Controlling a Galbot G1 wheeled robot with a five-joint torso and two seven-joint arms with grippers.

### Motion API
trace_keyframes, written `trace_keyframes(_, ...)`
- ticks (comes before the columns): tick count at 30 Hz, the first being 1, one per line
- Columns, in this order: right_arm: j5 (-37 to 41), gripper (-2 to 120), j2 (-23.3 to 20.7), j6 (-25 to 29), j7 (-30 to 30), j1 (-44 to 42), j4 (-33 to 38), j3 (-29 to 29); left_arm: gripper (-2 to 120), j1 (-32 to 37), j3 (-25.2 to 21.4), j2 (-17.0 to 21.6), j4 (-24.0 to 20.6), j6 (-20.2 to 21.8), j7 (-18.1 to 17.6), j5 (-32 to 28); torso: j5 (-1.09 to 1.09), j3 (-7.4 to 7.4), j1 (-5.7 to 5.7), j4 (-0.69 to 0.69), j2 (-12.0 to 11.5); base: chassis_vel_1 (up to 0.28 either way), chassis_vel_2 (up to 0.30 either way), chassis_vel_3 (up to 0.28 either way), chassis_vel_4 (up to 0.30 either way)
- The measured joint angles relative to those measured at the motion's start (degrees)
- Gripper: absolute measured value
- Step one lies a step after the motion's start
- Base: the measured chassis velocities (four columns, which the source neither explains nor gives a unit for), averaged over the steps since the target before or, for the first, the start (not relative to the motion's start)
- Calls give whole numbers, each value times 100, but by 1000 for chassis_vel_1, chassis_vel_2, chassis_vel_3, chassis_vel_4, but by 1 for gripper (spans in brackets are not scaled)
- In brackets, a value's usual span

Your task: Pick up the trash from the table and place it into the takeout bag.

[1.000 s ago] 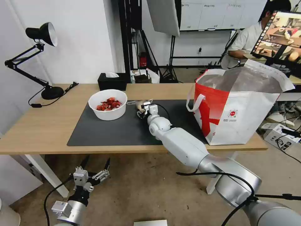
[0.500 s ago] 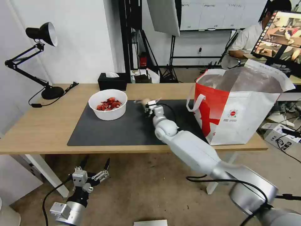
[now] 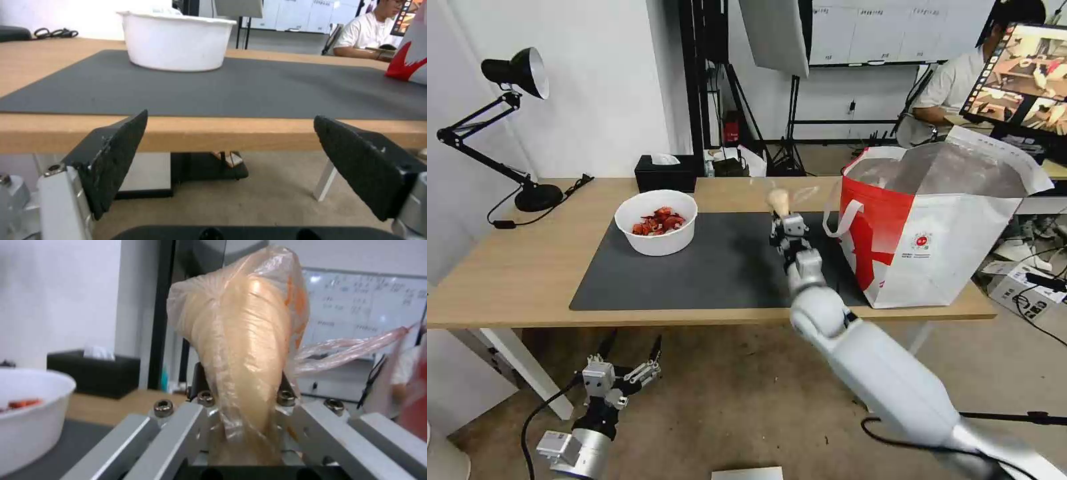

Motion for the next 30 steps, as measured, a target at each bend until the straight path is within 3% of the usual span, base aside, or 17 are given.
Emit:
trace_keyframes(7,-207,7,-191,-148,342,-108,736,381,100,16,-3,-16,14,-34,0,4,0,0,0,0,0,0,0,0,0)
trace_keyframes(10,-180,7,-315,-540,853,66,952,637,100,18,-3,-17,4,-34,-1,5,-1,0,0,0,0,0,0,0,0)
trace_keyframes(17,12,7,-494,-1057,1569,349,873,1069,100,27,19,-31,-13,-34,-2,19,0,0,0,0,0,0,0,0,0)
trace_keyframes(26,578,8,-676,-1525,1858,488,852,1240,100,48,29,-34,-37,-20,-2,19,0,0,0,0,0,0,0,0,0)
trace_keyframes(30,908,25,-755,-1681,1937,510,941,1240,100,55,43,-36,-53,-9,-2,24,-1,0,0,0,0,0,0,0,0)
